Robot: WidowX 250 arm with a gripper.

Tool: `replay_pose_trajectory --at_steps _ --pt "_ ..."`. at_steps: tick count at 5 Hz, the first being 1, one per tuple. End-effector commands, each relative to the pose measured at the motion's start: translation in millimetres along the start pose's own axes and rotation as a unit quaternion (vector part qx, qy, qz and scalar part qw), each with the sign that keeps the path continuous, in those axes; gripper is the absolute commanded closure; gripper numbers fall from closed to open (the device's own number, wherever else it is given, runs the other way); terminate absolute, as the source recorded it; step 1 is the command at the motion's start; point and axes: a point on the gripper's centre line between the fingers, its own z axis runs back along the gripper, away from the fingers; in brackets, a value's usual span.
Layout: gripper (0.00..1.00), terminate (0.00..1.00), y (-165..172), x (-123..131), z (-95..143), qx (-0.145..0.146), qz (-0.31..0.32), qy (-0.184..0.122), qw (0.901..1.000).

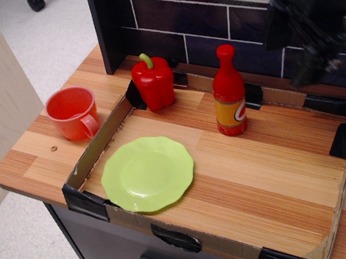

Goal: Topple hot sauce bottle

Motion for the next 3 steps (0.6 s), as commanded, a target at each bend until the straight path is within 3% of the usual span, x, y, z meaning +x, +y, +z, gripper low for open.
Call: replay_pose_trajectory --at_steps 1,2,3 --pt "0.00 0.00 21.9 -6.4 18.4 0.012 -0.230 -0.049 0.9718" --pt "0.00 0.00 23.3 -17.7 16.8 0.032 -0.278 -0.085 0.9563" --pt "0.00 0.00 26.9 -25.2 18.2 0.023 -0.300 -0.077 0.9506"
